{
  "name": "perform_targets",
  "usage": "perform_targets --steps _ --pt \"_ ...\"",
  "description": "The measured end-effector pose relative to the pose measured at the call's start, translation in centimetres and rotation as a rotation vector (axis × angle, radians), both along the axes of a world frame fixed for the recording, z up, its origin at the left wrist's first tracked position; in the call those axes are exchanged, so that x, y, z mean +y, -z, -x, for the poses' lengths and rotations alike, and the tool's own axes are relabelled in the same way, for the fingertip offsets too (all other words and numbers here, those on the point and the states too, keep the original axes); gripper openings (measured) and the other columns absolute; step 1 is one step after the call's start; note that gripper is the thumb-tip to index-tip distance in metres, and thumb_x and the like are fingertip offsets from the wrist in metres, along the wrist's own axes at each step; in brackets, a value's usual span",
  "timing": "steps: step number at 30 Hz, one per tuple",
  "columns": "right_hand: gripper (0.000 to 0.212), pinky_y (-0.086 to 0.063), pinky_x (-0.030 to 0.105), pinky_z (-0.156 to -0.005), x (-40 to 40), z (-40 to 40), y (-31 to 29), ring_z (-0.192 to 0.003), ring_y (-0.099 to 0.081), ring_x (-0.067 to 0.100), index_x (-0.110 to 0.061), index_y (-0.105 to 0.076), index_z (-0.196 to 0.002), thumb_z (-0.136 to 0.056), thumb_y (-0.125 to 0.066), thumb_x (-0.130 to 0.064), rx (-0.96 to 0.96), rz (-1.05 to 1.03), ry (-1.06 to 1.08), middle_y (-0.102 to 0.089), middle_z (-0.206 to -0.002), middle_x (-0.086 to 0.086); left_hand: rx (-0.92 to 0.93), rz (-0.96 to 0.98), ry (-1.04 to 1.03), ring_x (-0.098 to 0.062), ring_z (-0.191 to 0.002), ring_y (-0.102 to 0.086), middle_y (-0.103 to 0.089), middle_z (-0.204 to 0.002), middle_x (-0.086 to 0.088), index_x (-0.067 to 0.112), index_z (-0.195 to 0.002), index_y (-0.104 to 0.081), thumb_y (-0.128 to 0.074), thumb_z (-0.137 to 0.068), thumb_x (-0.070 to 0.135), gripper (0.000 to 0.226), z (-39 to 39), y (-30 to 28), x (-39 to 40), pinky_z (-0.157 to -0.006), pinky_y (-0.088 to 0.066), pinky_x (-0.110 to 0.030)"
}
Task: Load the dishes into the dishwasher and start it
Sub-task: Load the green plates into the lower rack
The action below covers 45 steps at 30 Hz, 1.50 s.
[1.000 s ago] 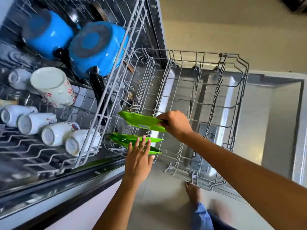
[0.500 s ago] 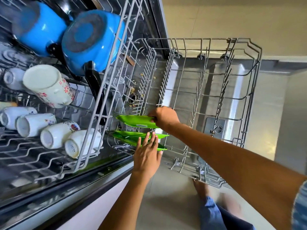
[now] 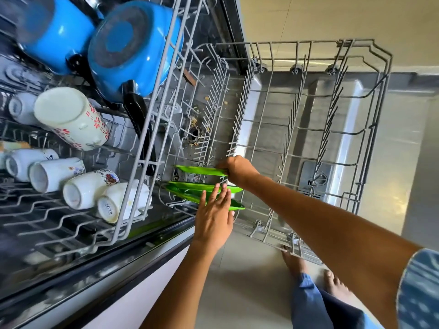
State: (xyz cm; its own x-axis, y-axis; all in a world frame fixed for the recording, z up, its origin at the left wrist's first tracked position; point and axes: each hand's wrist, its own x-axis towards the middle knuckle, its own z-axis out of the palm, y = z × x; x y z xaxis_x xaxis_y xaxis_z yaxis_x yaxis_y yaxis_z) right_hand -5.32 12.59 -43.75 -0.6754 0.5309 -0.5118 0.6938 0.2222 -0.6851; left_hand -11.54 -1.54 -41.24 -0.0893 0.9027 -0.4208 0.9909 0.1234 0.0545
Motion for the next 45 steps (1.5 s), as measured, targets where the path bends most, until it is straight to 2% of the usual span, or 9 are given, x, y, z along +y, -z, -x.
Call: perform_targets --steps 6,11,17,21,24,31,36,42,45 --pt "0.045 -0.040 0.029 -0.087 0.6 -0.5 -0.7 -0.110 -0.057 0.031 -0.021 -0.062 -0.123 -0.085 -0.052 0.000 0.103 -0.064 0.074 -0.064 -0.117 0.014 -0.015 0.030 -0.028 -0.021 -0.146 -0.009 -0.016 -0.158 -0.005 0.010 -0.149 -0.026 -0.046 -0.096 0.026 0.059 -0.3 0.0 0.1 -0.115 0.005 -0.042" --pt "0.039 -0.046 0.033 -0.087 1.9 -1.2 -1.7 -0.106 -0.061 0.031 -0.012 -0.066 -0.117 -0.082 -0.058 0.002 0.216 -0.087 0.101 -0.068 -0.110 0.016 -0.013 0.025 -0.027 -0.026 -0.142 -0.024 -0.030 -0.152 -0.009 0.007 -0.142 -0.040 -0.057 -0.089 0.022 0.057 -0.1 0.1 0.0 -0.115 -0.008 -0.047" --pt "0.036 -0.040 0.026 -0.084 3.1 -1.9 -1.7 -0.110 -0.059 0.028 -0.014 -0.065 -0.117 -0.083 -0.061 -0.004 0.150 -0.104 0.038 -0.066 -0.116 0.011 -0.022 0.042 -0.028 -0.023 -0.145 -0.014 -0.019 -0.157 -0.006 0.009 -0.147 -0.030 -0.051 -0.094 0.023 0.059 -0.1 0.1 0.0 -0.116 -0.001 -0.044" --pt "0.032 -0.040 0.031 -0.078 3.7 -1.8 -2.3 -0.099 -0.061 0.029 -0.010 -0.068 -0.111 -0.080 -0.062 -0.004 0.159 -0.124 0.026 -0.068 -0.103 0.017 -0.001 0.022 -0.034 -0.028 -0.137 -0.036 -0.040 -0.147 -0.011 0.005 -0.136 -0.049 -0.067 -0.082 0.018 0.059 -0.2 0.3 -0.2 -0.111 -0.020 -0.051" --pt "0.030 -0.045 0.035 -0.079 3.9 -1.8 -2.7 -0.091 -0.060 0.023 -0.006 -0.068 -0.108 -0.079 -0.064 -0.003 0.180 -0.101 0.018 -0.067 -0.098 0.019 -0.011 0.003 -0.038 -0.029 -0.134 -0.041 -0.044 -0.144 -0.012 0.004 -0.132 -0.053 -0.071 -0.077 0.016 0.059 -0.2 0.3 -0.3 -0.109 -0.025 -0.053" --pt "0.038 -0.040 0.026 -0.080 3.0 -0.8 -2.1 -0.107 -0.059 0.027 -0.012 -0.065 -0.118 -0.081 -0.063 -0.003 0.140 -0.059 0.021 -0.067 -0.112 0.013 -0.008 0.014 -0.050 -0.030 -0.128 -0.049 -0.051 -0.138 -0.011 0.004 -0.125 -0.059 -0.079 -0.068 0.014 0.061 -0.2 0.6 -0.5 -0.102 -0.035 -0.056" --pt "0.038 -0.040 0.030 -0.088 1.8 -0.2 -0.7 -0.112 -0.056 0.031 -0.017 -0.063 -0.121 -0.085 -0.060 -0.007 0.083 -0.106 0.032 -0.063 -0.119 0.013 -0.030 0.003 -0.074 -0.029 -0.137 -0.036 -0.040 -0.147 -0.010 0.005 -0.134 -0.051 -0.069 -0.078 0.012 0.059 -0.4 0.7 -0.7 -0.110 -0.022 -0.053" --pt "0.041 -0.044 0.032 -0.084 -0.7 0.2 0.5 -0.102 -0.060 0.035 -0.021 -0.063 -0.122 -0.086 -0.055 -0.003 0.075 -0.156 0.044 -0.065 -0.110 0.020 -0.049 0.039 -0.082 -0.020 -0.146 -0.012 -0.017 -0.157 -0.003 0.010 -0.147 -0.031 -0.051 -0.093 0.017 0.058 -0.4 0.3 -0.5 -0.116 -0.001 -0.043" --pt "0.036 -0.045 0.033 -0.083 -1.3 0.2 0.6 -0.102 -0.061 0.034 -0.023 -0.062 -0.123 -0.092 -0.049 -0.009 0.031 -0.177 -0.029 -0.064 -0.111 0.018 -0.043 0.043 -0.085 -0.018 -0.146 -0.008 -0.014 -0.158 -0.001 0.012 -0.149 -0.026 -0.048 -0.095 0.019 0.059 -0.5 0.1 -0.5 -0.115 0.004 -0.040"
